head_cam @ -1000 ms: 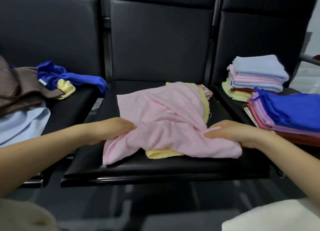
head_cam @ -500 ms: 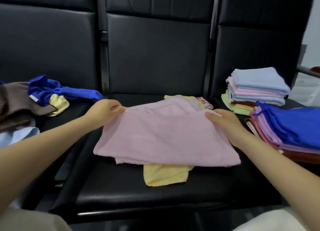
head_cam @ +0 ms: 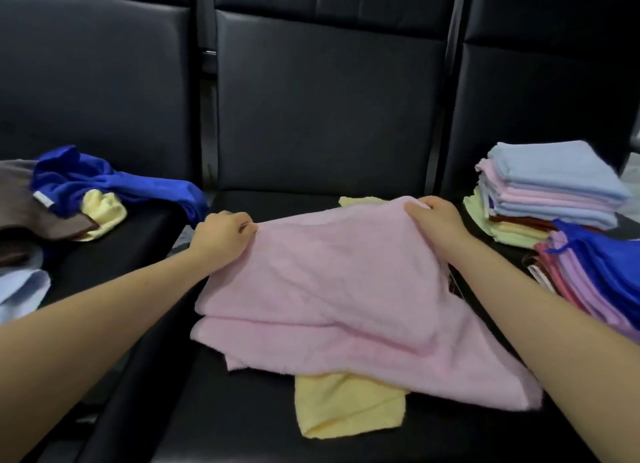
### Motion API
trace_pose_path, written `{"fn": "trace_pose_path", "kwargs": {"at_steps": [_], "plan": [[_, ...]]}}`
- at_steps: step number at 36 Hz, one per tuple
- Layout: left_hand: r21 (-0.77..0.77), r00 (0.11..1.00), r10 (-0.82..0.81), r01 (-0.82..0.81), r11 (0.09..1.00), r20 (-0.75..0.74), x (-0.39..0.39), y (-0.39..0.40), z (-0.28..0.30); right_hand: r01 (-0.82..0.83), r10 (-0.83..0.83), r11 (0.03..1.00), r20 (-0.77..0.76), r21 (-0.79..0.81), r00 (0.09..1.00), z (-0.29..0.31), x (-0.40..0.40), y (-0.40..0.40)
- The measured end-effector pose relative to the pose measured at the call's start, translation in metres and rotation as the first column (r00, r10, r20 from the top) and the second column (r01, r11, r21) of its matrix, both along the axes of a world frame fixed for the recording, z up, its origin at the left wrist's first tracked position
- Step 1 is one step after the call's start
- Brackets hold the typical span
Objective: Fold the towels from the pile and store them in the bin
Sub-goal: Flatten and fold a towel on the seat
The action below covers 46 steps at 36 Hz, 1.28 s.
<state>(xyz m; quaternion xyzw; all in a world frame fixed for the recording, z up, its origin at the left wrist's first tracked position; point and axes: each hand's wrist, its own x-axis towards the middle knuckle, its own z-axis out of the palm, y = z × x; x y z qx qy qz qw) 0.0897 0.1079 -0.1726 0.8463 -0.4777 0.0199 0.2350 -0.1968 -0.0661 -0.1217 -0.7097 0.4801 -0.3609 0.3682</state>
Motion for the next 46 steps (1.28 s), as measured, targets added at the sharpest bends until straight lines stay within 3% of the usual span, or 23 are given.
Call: {"fn": "trace_pose_path", "kwargs": {"at_steps": [3, 11, 17, 20, 23, 26, 31, 36, 41, 46], "plan": [[-0.034, 1.000, -0.005, 0.004, 0.999, -0.026, 0.004, 0.002, 0.000, -0.020, 0.022, 0.998, -0.027, 0.066, 0.999, -0.009, 0.005, -0.003], [-0.015, 0.993, -0.001, -0.001, 1.000, -0.122, 0.002, 0.004, 0.003, -0.067, 0.064, 0.997, 0.051, 0.045, 0.997, -0.013, -0.006, 0.000], [-0.069, 0.985, 0.008, -0.020, 0.997, -0.171, -0.002, 0.007, 0.011, -0.128, 0.131, 0.991, -0.056, 0.045, 0.990, -0.015, 0.002, 0.007], [-0.177, 0.971, 0.025, -0.069, 0.982, -0.239, -0.011, 0.015, 0.018, -0.083, 0.081, 0.996, 0.054, 0.029, 0.995, -0.009, 0.001, 0.020], [-0.329, 0.947, 0.050, -0.159, 0.931, -0.317, -0.020, 0.024, 0.039, -0.028, 0.021, 0.999, 0.228, 0.028, 0.974, 0.012, -0.007, 0.036], [-0.461, 0.944, 0.040, -0.197, 0.865, -0.328, -0.027, 0.038, 0.068, -0.003, 0.018, 0.999, 0.286, -0.051, 0.958, 0.032, -0.014, 0.044], [-0.583, 0.972, -0.006, -0.137, 0.801, -0.236, -0.043, 0.060, 0.122, -0.006, 0.049, 0.992, 0.336, -0.127, 0.940, 0.083, -0.026, 0.059], [-0.732, 0.955, -0.113, -0.132, 0.668, -0.275, -0.067, 0.071, 0.186, 0.007, 0.098, 0.978, 0.488, -0.209, 0.867, 0.159, -0.040, 0.076], [-0.820, 0.957, -0.140, -0.136, 0.556, -0.254, -0.082, 0.090, 0.242, -0.023, 0.142, 0.977, 0.569, -0.212, 0.810, 0.218, -0.047, 0.100], [-0.835, 0.961, -0.173, -0.091, 0.542, -0.217, -0.096, 0.115, 0.266, -0.061, 0.171, 0.979, 0.632, -0.192, 0.755, 0.242, -0.062, 0.119]]}}
